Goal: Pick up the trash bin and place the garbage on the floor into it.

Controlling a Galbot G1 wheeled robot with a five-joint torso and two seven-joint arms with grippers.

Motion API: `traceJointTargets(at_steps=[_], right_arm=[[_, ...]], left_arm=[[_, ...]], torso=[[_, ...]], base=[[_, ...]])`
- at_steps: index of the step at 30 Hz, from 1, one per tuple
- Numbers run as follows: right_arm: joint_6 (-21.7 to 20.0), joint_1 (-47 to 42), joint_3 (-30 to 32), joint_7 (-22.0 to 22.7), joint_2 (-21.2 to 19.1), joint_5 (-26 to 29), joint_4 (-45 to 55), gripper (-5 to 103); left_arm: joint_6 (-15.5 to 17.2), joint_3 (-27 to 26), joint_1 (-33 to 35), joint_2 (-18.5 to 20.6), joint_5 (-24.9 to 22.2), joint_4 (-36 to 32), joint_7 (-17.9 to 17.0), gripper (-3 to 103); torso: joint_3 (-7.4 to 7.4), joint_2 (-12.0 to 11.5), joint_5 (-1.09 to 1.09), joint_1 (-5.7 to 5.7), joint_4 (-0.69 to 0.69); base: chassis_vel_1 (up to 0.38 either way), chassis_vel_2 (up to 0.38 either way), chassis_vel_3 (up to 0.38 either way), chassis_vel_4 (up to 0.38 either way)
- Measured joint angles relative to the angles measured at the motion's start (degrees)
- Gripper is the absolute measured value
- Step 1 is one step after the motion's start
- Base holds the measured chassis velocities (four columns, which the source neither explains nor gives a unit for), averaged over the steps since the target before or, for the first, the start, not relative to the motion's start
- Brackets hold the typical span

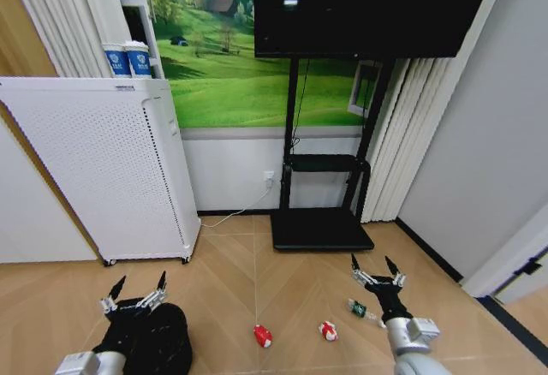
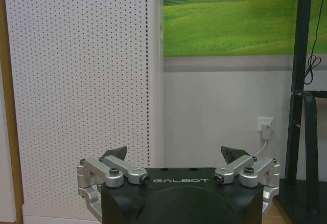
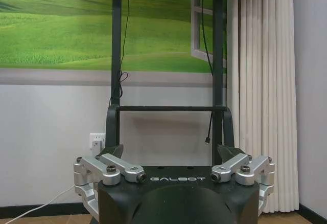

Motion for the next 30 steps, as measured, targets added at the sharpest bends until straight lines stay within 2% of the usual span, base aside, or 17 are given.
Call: traceJointTargets(at_steps=[6,12,30], right_arm=[[-1.4,0.0,0.0,0.9,0.0,-0.6,0.0,100],[-2.7,0.3,-0.1,3.7,0.0,-1.9,0.0,100],[-1.2,0.7,-0.1,4.5,0.0,-1.9,-0.5,100]], left_arm=[[0.0,0.1,0.0,-0.2,0.2,0.2,-0.1,100],[0.1,0.3,0.1,-0.3,0.2,0.4,-0.6,101],[0.3,0.5,0.3,-0.4,0.3,0.9,-0.8,99]], torso=[[-0.96,-1.4,0.0,-0.39,0.0],[-2.07,-2.9,0.0,-0.81,0.0],[-4.91,-6.4,0.0,-1.52,0.0]], base=[[0.0,0.0,0.0,0.0],[0.0,0.0,0.0,0.0],[0.0,0.0,0.0,0.0]])
